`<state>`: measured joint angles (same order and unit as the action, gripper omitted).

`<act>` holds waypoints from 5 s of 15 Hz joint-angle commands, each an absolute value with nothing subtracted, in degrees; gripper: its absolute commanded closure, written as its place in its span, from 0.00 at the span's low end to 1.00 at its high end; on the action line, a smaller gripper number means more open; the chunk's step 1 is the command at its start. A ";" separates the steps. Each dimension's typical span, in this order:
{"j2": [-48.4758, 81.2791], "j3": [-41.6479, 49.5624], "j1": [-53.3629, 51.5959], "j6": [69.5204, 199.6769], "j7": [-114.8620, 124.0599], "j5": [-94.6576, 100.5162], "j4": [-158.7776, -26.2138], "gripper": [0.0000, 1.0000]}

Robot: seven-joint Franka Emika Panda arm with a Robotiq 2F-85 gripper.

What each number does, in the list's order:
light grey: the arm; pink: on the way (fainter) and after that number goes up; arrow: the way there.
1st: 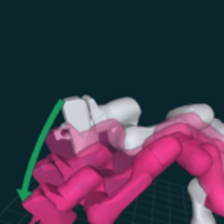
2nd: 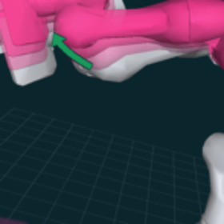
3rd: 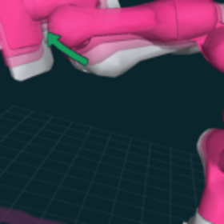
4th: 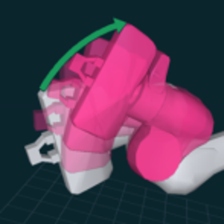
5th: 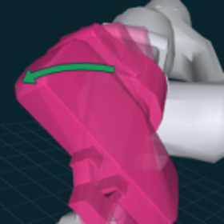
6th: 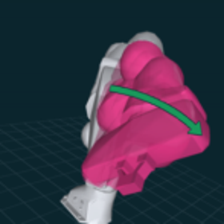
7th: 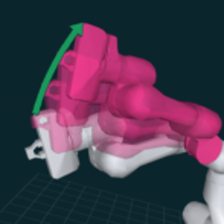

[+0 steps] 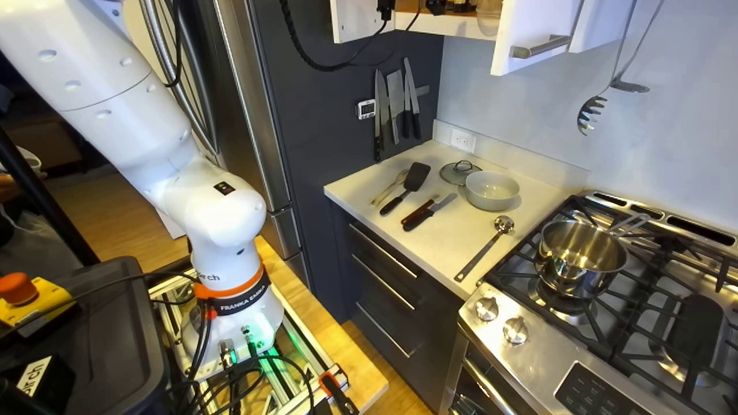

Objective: Turn the clear bowl in the upper cabinet upside down

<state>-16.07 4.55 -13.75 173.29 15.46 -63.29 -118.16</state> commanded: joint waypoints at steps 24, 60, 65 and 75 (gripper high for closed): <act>-2.33 8.73 -16.39 177.91 10.42 -67.88 -107.20 0.00; 3.06 6.18 -9.71 173.42 12.75 -75.65 -100.89 0.00; 4.67 5.93 -9.51 173.74 8.09 -82.10 -97.30 0.00; 7.11 6.22 -9.04 173.58 2.08 -88.17 -94.88 0.31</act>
<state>6.11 6.04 -9.74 175.00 4.62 -85.64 -95.91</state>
